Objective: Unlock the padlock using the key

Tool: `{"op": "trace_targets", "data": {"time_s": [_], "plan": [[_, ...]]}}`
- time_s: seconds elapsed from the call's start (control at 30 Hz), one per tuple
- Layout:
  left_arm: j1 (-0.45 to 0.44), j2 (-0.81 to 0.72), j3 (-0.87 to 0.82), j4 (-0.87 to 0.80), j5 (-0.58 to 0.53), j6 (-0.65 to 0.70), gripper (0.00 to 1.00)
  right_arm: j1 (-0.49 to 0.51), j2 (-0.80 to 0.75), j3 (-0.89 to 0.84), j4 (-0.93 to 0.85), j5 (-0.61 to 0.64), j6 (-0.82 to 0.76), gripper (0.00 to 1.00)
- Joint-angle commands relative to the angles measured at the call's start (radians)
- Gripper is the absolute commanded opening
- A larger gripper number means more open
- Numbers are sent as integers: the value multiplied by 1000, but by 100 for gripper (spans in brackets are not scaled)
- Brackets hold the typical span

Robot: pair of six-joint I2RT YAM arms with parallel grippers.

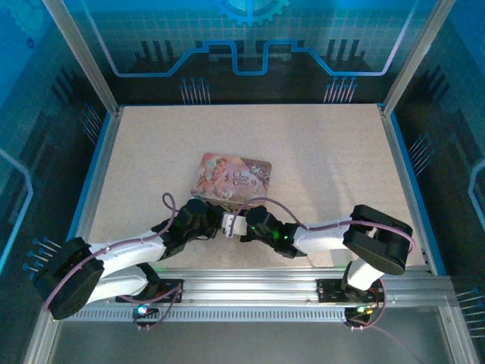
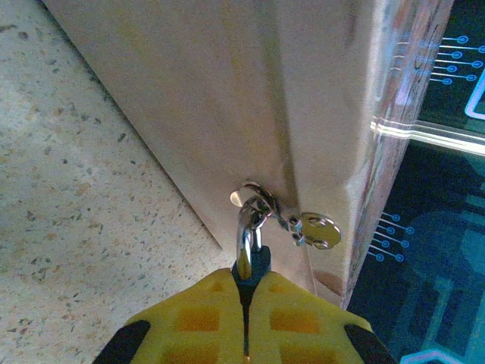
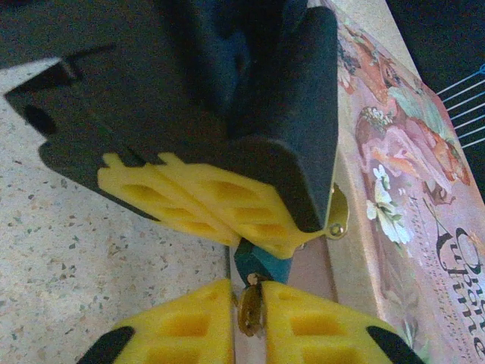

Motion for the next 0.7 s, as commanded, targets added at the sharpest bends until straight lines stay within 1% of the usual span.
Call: {"op": "trace_targets", "data": {"time_s": [0.0,0.2,0.47,0.67], "plan": [[0,-30,35,41,6,-5,0,12,15,26,35,15,16,12],[-1,-27,36,41,7,-5,0,11,18,28,37,35,28,0],[0,-23,39,40,10,-5,0,11,17,31,41,53,56,0],[0,-18,43,42,14,-5,0,8,2,55,0,44,165,0]]}}
